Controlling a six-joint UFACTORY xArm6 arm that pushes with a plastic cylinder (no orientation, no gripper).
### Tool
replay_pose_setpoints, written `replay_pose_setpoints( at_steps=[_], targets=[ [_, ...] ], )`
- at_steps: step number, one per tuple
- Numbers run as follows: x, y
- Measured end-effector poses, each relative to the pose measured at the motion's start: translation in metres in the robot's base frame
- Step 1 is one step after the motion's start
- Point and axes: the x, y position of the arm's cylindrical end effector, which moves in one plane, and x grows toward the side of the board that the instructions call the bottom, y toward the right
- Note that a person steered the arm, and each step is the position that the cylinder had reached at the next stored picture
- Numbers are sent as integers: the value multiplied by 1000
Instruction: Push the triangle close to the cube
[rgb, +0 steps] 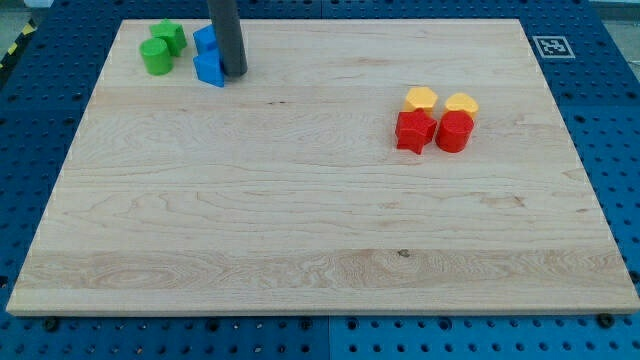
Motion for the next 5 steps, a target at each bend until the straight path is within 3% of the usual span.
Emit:
replay_pose_setpoints(
  at_steps=[2,3,4,5],
  targets=[
    [53,23],
    [55,18],
    [19,-9],
    [15,-14]
  ],
)
